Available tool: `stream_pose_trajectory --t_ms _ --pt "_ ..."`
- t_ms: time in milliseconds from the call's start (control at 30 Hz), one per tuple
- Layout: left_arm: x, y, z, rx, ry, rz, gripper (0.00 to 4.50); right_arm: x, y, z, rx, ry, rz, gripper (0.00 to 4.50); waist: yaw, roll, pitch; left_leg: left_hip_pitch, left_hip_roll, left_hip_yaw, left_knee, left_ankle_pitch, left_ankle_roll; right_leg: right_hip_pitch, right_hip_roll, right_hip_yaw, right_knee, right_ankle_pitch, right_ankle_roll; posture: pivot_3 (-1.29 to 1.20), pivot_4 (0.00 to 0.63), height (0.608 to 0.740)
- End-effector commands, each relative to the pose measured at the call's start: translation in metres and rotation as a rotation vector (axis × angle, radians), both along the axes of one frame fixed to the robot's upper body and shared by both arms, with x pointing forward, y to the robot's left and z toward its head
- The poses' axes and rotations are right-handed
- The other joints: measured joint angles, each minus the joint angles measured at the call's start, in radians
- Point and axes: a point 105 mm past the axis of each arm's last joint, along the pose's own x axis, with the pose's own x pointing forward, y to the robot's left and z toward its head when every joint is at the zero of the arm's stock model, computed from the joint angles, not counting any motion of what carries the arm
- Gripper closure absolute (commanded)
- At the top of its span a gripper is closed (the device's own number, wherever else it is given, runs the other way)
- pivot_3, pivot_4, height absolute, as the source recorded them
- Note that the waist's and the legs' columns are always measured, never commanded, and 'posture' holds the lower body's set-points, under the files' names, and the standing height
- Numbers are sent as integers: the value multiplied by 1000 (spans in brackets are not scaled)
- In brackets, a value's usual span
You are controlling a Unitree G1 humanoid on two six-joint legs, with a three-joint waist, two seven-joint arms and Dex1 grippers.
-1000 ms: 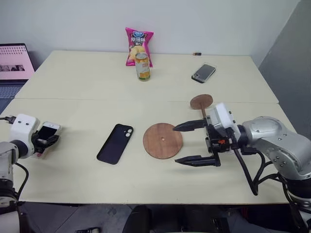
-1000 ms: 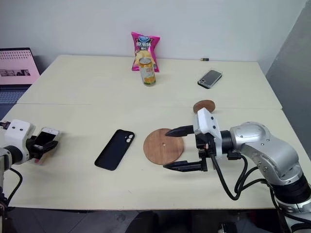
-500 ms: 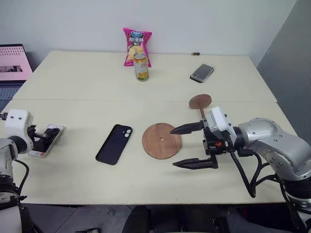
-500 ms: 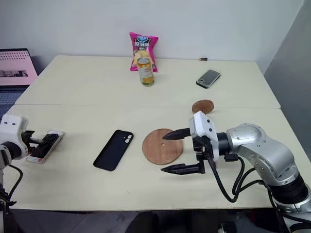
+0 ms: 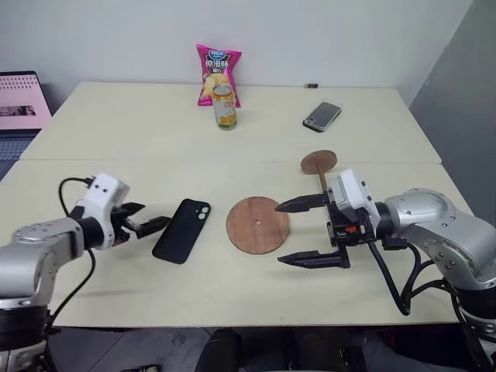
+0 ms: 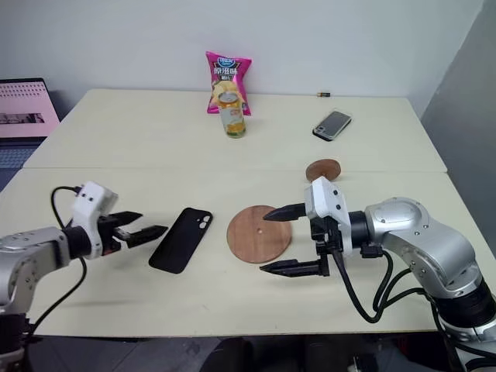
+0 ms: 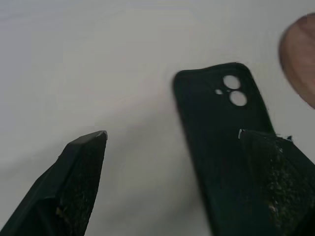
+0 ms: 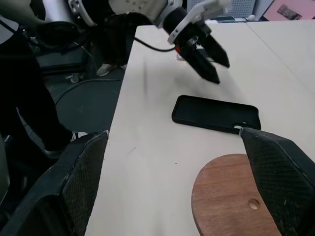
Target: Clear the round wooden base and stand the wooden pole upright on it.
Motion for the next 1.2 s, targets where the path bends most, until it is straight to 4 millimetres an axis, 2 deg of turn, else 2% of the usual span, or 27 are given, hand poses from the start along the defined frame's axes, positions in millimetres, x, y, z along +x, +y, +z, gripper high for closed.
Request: stream_pose_trajectory --t_ms 33,167,267,333,667,767,867,900,1200 --pt "2 -9 -8 25 8 13 39 -3 0 9 18 -46 -1 0 0 0 0 0 0 0 0 0 0 0 0 0 0 0 0 0 150 740" --pt "12 -10 -19 31 30 75 39 -3 -2 8 15 -48 -9 0 2 0 0 0 0 0 0 0 0 0 0 0 0 0 0 0 150 740" --pt "15 -10 -24 16 49 91 460 -3 -4 9 14 -50 -16 0 2 0 0 0 0 0 0 0 0 0 0 0 0 0 0 0 150 740" --pt "13 -11 -27 13 68 83 1014 -4 -4 9 14 -48 -20 0 2 0 0 0 0 0 0 0 0 0 0 0 0 0 0 0 150 740" --pt "14 -13 -28 21 70 65 2966 -6 -7 8 6 -53 -13 0 2 0 0 0 0 0 0 0 0 1 0 0 0 0 0 0 150 740" --pt "13 -17 -27 19 64 54 3754 -6 -7 7 4 -54 -14 0 2 0 0 0 0 0 0 0 0 0 0 0 0 0 0 0 150 740" --pt "13 -17 -27 19 61 52 4359 -6 -7 6 4 -54 -14 0 2 0 0 0 0 0 0 0 0 1 0 0 0 0 0 0 150 740" --pt "13 -17 -27 20 57 50 4465 -6 -7 6 3 -53 -14 0 2 0 0 0 0 0 0 0 0 1 0 0 0 0 0 0 150 740" --pt "20 -14 -6 18 -36 51 4465 -6 -7 5 3 -55 -12 0 2 0 0 0 0 0 0 0 0 0 0 0 0 0 0 0 150 740"
